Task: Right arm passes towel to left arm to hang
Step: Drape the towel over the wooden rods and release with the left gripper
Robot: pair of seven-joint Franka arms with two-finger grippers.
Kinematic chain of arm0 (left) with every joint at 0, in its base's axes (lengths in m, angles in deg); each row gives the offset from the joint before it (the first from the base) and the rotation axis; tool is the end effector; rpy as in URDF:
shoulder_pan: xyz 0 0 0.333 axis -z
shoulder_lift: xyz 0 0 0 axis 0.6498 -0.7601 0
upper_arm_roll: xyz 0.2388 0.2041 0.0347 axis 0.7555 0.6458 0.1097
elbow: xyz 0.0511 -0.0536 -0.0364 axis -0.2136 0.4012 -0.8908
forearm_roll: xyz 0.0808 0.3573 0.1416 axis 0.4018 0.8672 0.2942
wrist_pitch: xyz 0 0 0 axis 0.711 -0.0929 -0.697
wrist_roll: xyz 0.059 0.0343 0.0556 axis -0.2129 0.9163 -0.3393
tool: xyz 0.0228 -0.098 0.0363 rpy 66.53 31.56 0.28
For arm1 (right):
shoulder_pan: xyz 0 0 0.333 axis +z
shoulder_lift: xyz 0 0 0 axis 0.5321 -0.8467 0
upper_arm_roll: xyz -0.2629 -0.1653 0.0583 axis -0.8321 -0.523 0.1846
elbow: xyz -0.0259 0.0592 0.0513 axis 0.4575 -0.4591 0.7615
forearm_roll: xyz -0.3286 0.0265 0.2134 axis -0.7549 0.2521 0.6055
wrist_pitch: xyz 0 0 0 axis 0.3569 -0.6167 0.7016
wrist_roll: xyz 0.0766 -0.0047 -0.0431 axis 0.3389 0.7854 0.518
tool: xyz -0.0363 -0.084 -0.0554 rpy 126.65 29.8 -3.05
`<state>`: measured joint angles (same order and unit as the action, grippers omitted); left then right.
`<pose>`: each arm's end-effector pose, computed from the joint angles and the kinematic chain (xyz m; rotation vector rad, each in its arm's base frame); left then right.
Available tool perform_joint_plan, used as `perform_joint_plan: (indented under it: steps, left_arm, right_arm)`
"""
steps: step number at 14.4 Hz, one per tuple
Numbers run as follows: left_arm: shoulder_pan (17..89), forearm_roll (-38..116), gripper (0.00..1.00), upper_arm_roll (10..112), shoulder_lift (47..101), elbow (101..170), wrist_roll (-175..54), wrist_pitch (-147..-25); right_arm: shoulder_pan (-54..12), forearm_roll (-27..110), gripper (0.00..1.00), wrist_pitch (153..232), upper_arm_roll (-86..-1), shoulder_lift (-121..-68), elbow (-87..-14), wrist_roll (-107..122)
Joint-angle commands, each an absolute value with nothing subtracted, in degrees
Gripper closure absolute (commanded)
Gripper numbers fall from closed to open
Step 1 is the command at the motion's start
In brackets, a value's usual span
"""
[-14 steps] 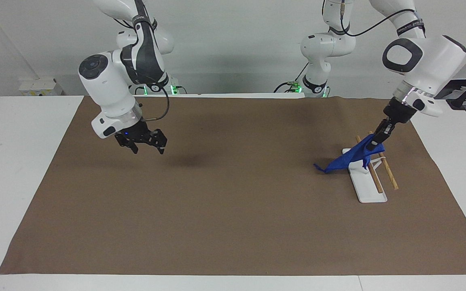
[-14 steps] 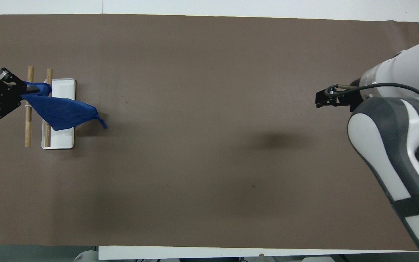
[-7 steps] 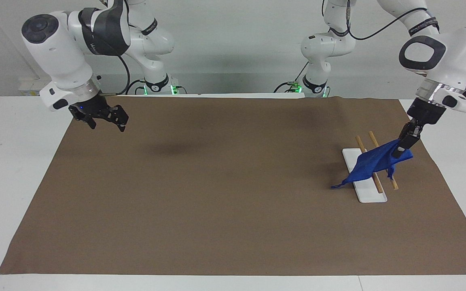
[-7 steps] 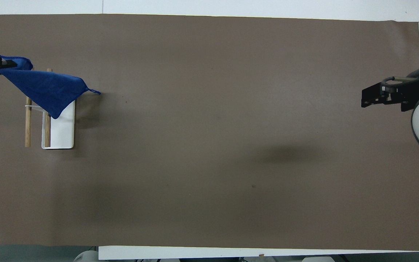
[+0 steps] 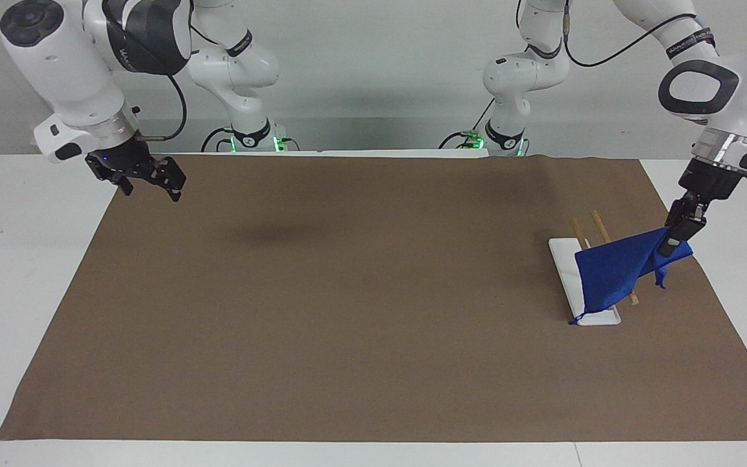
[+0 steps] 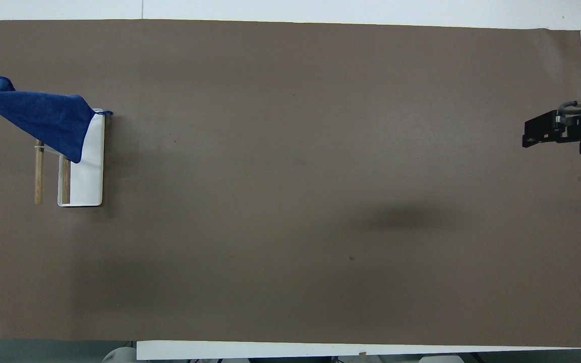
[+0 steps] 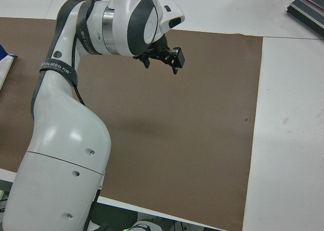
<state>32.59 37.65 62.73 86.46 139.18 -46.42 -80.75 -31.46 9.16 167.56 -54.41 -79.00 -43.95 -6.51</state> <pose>0.5765 0.0626 0.5366 2.3834 1.1392 0.4211 0.5509 -0.0322 0.5780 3.0933 -0.2343 -0.1003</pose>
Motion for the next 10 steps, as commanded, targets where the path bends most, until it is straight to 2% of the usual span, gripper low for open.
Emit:
perform_joint_plan:
  steps: [1,10]
  left_arm:
    - [30.6,37.5,0.95,62.6,86.3,139.6,-49.8,-81.2]
    - [25.6,38.4,0.93,62.6,89.0,147.1,-61.9,-80.9]
  right_arm:
    - [-31.3,8.4,0.00,167.3,-54.4,-79.5,-42.8,-5.5]
    - [-31.7,9.1,0.00,168.2,-54.5,-78.5,-43.2,-6.1]
